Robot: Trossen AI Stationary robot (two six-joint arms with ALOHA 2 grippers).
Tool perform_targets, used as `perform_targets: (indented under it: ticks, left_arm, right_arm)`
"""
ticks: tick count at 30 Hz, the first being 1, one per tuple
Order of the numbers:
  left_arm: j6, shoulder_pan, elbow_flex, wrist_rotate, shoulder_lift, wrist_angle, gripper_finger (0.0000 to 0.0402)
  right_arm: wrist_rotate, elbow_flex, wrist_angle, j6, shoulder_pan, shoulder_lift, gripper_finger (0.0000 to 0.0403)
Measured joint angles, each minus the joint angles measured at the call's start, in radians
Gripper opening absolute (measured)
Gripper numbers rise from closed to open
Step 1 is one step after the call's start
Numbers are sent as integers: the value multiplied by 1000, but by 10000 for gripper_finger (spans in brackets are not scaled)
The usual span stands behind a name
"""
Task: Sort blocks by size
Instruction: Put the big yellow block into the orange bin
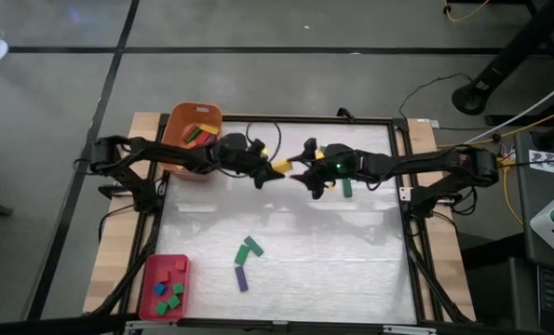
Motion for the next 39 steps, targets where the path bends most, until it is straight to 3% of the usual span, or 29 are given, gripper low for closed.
perform_targets:
  ticks: [4,7,13,19,23,29,39]
  left_arm:
    - [38,80,1,-6,-84,-97,122]
    - [102,154,1,-16,-173,-265,122]
    - [211,301,1,-194,-391,-619,122]
    - [215,370,1,-381,-549,-892,124]
    - [215,383,1,-466,-575,-1024,142]
    - [180,387,0,-537,-562,-1136,171]
    - [153,384,0,-549,-544,-1159,190]
  right_arm:
    - [131,0,-120,-71,-1,-73,259]
    - [153,0,-225,-126,-3,-125,255]
    - [123,-1,-432,-164,-49,-138,253]
    - [29,-3,-495,-196,-127,-83,252]
    - [-34,-2,-474,-275,-174,-13,252]
    - [-38,-2,-453,-313,-242,93,252]
    - [-50,-1,-394,-385,-360,194,252]
